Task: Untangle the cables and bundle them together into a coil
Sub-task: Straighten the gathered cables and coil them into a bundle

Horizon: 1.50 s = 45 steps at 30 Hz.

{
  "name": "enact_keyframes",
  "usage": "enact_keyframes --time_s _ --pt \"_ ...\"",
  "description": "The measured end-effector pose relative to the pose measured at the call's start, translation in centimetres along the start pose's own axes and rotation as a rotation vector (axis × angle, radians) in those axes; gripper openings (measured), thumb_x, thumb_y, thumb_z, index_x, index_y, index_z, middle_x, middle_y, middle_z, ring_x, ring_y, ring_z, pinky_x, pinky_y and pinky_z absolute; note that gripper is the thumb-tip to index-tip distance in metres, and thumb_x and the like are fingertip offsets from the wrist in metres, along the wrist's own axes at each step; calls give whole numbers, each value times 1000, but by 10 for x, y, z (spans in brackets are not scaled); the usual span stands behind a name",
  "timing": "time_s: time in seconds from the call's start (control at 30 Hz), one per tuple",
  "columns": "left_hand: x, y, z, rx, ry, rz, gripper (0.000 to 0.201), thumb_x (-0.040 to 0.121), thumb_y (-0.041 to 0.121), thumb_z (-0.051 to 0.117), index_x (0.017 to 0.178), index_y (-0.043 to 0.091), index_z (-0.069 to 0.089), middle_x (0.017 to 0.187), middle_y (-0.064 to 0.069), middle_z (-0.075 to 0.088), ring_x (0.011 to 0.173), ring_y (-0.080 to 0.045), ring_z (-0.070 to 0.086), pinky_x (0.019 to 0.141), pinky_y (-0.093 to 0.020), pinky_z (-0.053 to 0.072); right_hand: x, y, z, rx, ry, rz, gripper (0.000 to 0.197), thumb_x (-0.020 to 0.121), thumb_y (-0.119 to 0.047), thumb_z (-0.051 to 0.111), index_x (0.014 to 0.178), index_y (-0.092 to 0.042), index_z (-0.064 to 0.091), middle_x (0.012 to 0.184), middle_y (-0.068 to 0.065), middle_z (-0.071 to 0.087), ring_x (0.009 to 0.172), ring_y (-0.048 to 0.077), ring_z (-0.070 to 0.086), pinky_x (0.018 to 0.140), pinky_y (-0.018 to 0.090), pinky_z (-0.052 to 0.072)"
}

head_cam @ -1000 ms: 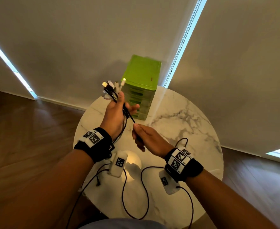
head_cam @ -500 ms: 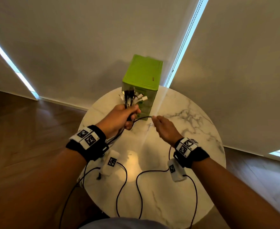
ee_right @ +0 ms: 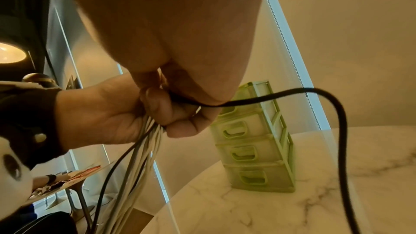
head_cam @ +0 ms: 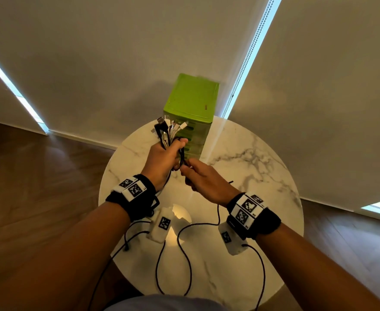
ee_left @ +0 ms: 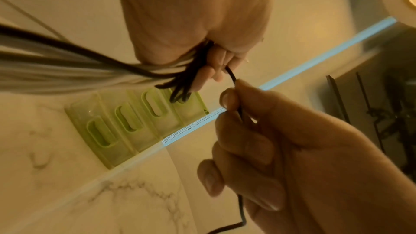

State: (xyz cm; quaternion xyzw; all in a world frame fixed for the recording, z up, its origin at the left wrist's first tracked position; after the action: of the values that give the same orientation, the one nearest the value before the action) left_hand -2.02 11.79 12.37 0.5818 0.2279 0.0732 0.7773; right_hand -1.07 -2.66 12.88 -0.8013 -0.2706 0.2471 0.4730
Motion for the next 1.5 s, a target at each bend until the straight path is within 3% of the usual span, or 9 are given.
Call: enact_keyframes --time_s 0.27,0.53,0.7,0.87,1.0,1.1,1.23,1.3,1.5 --pt "25 15 -16 -29 220 139 16 97 29 60 91 24 74 75 12 70 53 -10 46 51 -25 39 -30 41 5 -113 -196 178 44 106 -49 38 86 -14 55 66 3 59 54 16 55 66 34 50" --pt "22 23 -24 -260 59 132 17 102 17 52 102 13 68 56 7 38 49 -10 36 48 -22 27 -38 92 -9 -172 -218 400 74 93 -76 28 76 -10 54 71 5 59 63 19 57 77 37 50" --pt "1 2 -6 42 -129 38 19 104 18 53 100 9 70 52 13 38 47 -5 31 45 -17 25 -9 70 -24 -302 122 364 49 100 -57 47 66 -21 48 65 -2 51 71 24 53 74 44 48" --pt "-14 -22 3 212 -187 -154 38 103 45 51 96 10 65 57 8 36 46 -8 32 46 -23 25 17 25 -21 23 367 128 32 107 -32 38 79 -21 46 71 1 48 68 16 45 70 41 41" --pt "-14 -24 5 52 -237 -243 35 99 55 52 96 25 69 62 9 29 50 -8 26 50 -26 21 17 6 -13 24 266 14 21 105 -23 36 90 -24 51 77 -9 56 66 4 49 67 27 39" --pt "-8 -15 -1 -104 -237 -268 34 93 59 59 79 28 65 57 11 30 48 -8 23 49 -26 19 15 1 -8 22 186 -38 19 106 -29 40 97 -17 52 77 -2 55 67 11 49 67 40 43" --pt "-2 -6 -2 -96 -120 -187 23 97 34 61 79 21 64 51 8 46 42 -9 32 47 -26 27 8 -8 1 104 17 -59 21 109 -28 40 96 -24 55 77 -12 62 63 8 51 60 35 45" --pt "3 -1 -1 -141 -16 -147 26 99 25 58 74 18 58 51 5 45 41 -10 34 44 -24 29 6 -5 6 163 -19 -9 32 109 -36 36 90 -18 54 71 2 56 60 17 48 60 36 43" --pt "25 29 -19 -263 174 -13 30 104 21 44 76 17 54 66 3 62 55 -10 53 52 -25 35 -25 41 17 12 -250 129 56 105 -56 30 81 -13 56 63 3 56 56 21 50 66 35 45"
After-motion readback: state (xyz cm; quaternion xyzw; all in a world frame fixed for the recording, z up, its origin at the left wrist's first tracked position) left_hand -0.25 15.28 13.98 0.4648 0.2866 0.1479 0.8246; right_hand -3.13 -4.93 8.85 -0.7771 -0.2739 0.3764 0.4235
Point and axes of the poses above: each hand's wrist, its own x-axis towards the middle knuckle, its own z-axis out of the palm, y = z × x, the point moved 1 cm from there along x, towards the middle knuckle
